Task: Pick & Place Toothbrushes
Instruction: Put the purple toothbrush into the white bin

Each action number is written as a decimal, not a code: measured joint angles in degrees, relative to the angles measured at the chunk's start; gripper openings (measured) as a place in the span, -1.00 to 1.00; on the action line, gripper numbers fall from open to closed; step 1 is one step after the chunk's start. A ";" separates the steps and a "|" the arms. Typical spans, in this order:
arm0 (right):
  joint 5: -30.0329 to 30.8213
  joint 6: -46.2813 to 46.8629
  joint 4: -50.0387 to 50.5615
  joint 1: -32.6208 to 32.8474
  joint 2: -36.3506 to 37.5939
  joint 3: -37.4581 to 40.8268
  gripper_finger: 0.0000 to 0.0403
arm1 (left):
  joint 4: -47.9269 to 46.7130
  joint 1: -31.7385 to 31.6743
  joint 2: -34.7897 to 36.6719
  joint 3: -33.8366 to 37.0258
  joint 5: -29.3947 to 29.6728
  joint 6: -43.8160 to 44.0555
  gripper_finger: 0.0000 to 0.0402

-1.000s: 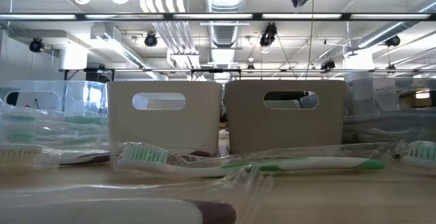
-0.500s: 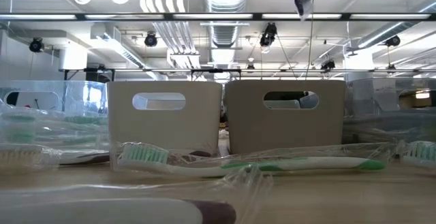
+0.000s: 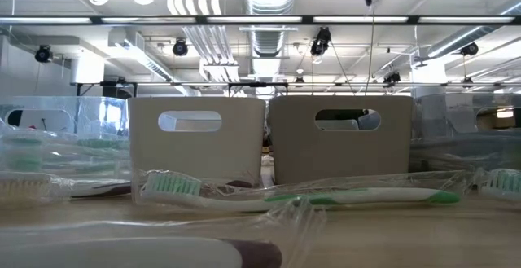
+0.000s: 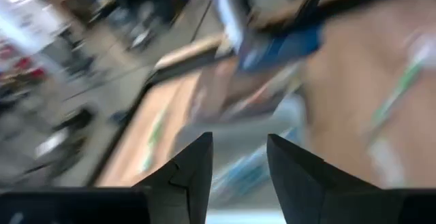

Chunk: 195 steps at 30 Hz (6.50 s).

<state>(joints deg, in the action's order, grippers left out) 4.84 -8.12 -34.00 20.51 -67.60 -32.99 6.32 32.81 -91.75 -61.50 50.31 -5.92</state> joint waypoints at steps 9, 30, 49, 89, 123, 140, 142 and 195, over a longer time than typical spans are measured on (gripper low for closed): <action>2.41 -0.92 -3.16 -0.02 -3.09 0.35 -0.93 | 33.61 -4.44 1.90 11.37 -8.29 -7.20 -0.29; 2.83 -5.67 -10.25 -0.04 -6.53 0.26 -0.93 | 38.78 -13.82 1.91 7.78 -30.35 -9.43 -0.29; 5.98 -7.14 -11.80 -0.15 -6.55 0.22 -0.93 | 38.61 -15.29 -3.09 0.38 -35.44 -12.53 -0.29; 5.84 -6.74 -11.15 -0.15 -6.55 0.35 -0.84 | 36.25 -16.65 -6.62 -3.12 -35.70 -12.83 -0.83; 17.32 11.04 32.16 -0.31 23.72 2.52 -0.05 | -41.11 -16.75 -1.07 -33.37 -16.36 18.38 -0.83; 17.86 12.92 32.13 -0.31 23.72 3.56 -0.30 | -72.80 -21.73 -0.93 -50.94 -18.39 44.83 -0.85; 17.86 12.92 32.13 -0.31 23.72 3.56 -0.32 | -74.30 -22.80 -0.95 -51.31 -20.87 46.60 -0.85; 17.69 13.91 32.72 -0.31 23.63 4.28 -0.24 | -59.70 -28.53 -10.05 -25.64 -42.68 53.76 -0.83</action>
<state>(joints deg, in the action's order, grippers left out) 22.52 5.79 -1.28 20.21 -43.97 -28.71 -53.38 4.29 -101.80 -87.13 7.63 47.83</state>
